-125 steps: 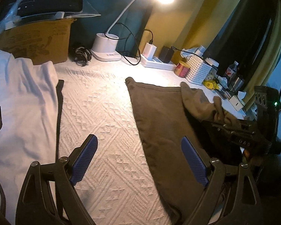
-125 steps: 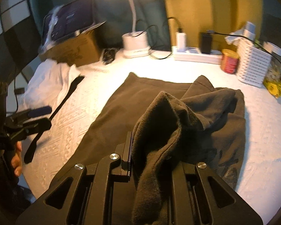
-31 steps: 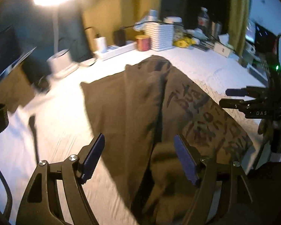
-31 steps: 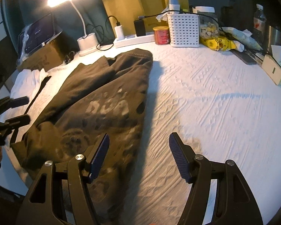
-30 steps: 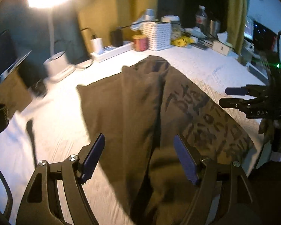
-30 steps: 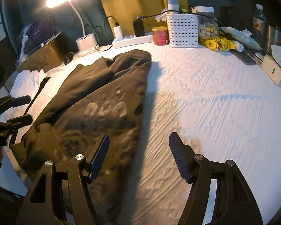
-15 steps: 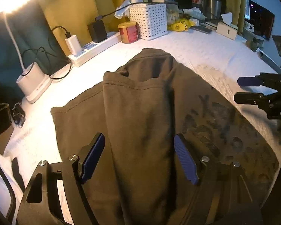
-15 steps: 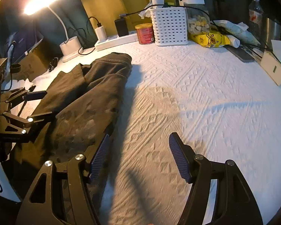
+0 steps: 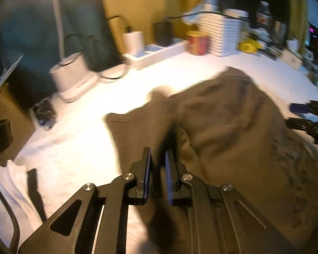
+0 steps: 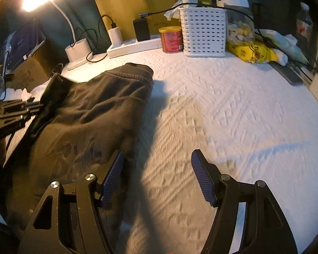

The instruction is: Fold small clothes

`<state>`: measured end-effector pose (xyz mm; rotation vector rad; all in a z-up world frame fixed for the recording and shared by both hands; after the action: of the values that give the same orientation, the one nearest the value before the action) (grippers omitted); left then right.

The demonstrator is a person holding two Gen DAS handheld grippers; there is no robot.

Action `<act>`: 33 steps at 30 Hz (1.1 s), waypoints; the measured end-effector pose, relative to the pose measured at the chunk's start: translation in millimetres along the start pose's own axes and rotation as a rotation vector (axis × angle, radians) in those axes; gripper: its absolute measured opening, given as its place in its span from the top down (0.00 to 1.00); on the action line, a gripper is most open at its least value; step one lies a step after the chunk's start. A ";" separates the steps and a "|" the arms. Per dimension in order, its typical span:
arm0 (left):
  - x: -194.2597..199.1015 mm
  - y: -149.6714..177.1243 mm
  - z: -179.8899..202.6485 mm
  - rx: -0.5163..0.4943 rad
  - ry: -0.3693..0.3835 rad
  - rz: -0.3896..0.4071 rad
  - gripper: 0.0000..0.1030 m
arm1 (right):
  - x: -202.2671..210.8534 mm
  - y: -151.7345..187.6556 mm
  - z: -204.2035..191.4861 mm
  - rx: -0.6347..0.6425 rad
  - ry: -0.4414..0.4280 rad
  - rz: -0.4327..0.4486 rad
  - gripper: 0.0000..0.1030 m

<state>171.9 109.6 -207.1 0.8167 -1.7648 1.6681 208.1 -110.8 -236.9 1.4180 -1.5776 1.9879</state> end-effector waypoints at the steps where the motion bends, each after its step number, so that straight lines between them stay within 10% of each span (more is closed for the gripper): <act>1: -3.2 0.2 -8.8 0.022 -0.007 -0.001 0.89 | -1.5 -2.2 -0.7 0.002 0.000 0.002 0.32; 10: 17.2 -8.5 -34.4 0.204 0.090 0.057 0.88 | -6.3 -25.2 7.7 -0.006 0.034 0.017 0.32; 11: 21.0 -10.5 -30.8 0.214 0.121 0.071 0.82 | -6.0 -29.3 9.3 -0.006 0.039 0.023 0.33; 14: 27.5 -18.1 -16.0 0.227 0.202 0.105 0.21 | -6.9 -41.9 11.9 -0.007 0.041 0.041 0.33; 18: 16.2 -18.9 4.2 0.201 0.270 0.094 0.19 | -11.5 -58.5 11.4 -0.007 0.010 0.064 0.33; 20: 4.4 -15.5 12.2 0.159 0.263 0.070 0.20 | -15.9 -65.9 9.6 -0.010 -0.012 0.065 0.38; 30: -22.3 -4.0 14.0 0.099 0.276 0.005 0.90 | -56.9 -86.7 -5.3 -0.042 -0.157 0.019 0.52; 33: -17.3 -8.5 8.2 0.109 0.279 0.026 0.96 | -75.6 -85.6 -11.5 -0.074 -0.241 -0.029 0.71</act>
<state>189.6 102.0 -215.2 0.5761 -1.5104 1.8112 298.3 -40.1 -242.7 1.6927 -1.6955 1.7778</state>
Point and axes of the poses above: each gripper's, at about its wrist camera, not at the fingertips, and x roughly against the way its jaws point, z to its right, y to its underside, the point moved 9 cm from there along -x, roughly the way its jaws point, and after that the axes turned 2 degrees about x, right-handed, at the moved point
